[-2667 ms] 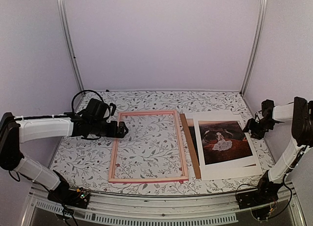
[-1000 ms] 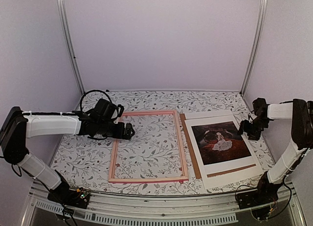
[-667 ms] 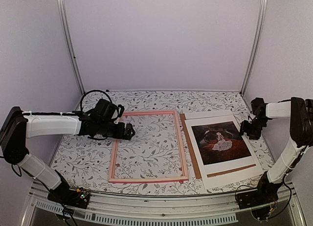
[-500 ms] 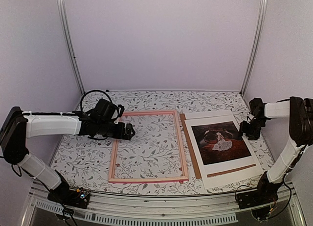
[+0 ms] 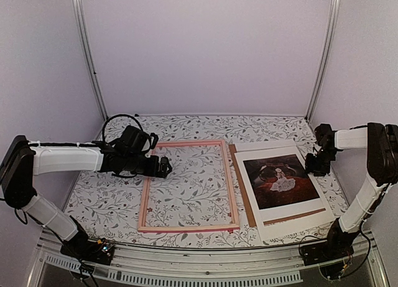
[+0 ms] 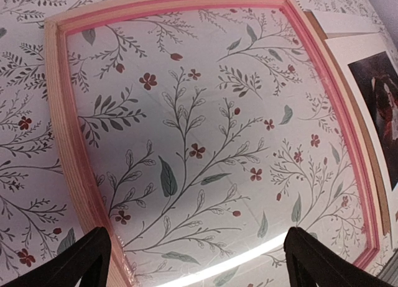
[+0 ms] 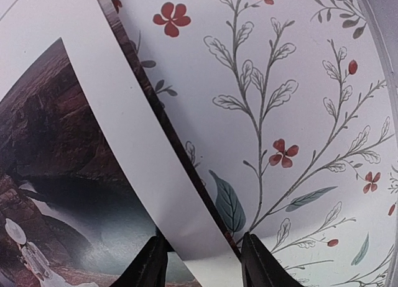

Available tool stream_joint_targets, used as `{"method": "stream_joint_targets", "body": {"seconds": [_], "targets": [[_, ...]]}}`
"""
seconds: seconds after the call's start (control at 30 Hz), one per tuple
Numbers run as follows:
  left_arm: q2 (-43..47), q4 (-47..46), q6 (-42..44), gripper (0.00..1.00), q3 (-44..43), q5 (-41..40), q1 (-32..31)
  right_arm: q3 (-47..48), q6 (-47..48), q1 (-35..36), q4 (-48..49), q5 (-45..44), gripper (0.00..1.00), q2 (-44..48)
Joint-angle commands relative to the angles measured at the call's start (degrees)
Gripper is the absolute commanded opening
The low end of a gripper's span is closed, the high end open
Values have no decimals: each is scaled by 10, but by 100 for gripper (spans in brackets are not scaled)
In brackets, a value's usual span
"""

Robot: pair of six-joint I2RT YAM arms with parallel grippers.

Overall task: Put the photo into the frame
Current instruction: Pick up the mat board from the photo.

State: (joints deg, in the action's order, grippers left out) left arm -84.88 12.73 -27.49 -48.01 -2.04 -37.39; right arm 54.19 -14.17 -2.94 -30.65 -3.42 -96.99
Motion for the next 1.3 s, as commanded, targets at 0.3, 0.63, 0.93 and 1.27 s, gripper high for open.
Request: {"method": "stream_joint_targets", "body": {"seconds": [0.3, 0.63, 0.93, 1.27], "targets": [[1, 1, 1, 100, -14, -3, -9, 30, 2, 1, -14, -1, 32, -23], [-2, 0, -1, 100, -10, -8, -10, 47, 6, 1, -14, 28, 28, -15], [-7, 1, -1, 100, -10, -8, -9, 42, 9, 1, -13, 54, 23, -10], [-12, 0, -3, 100, -12, -5, -10, 66, 17, 1, -38, 43, 23, 6]]}}
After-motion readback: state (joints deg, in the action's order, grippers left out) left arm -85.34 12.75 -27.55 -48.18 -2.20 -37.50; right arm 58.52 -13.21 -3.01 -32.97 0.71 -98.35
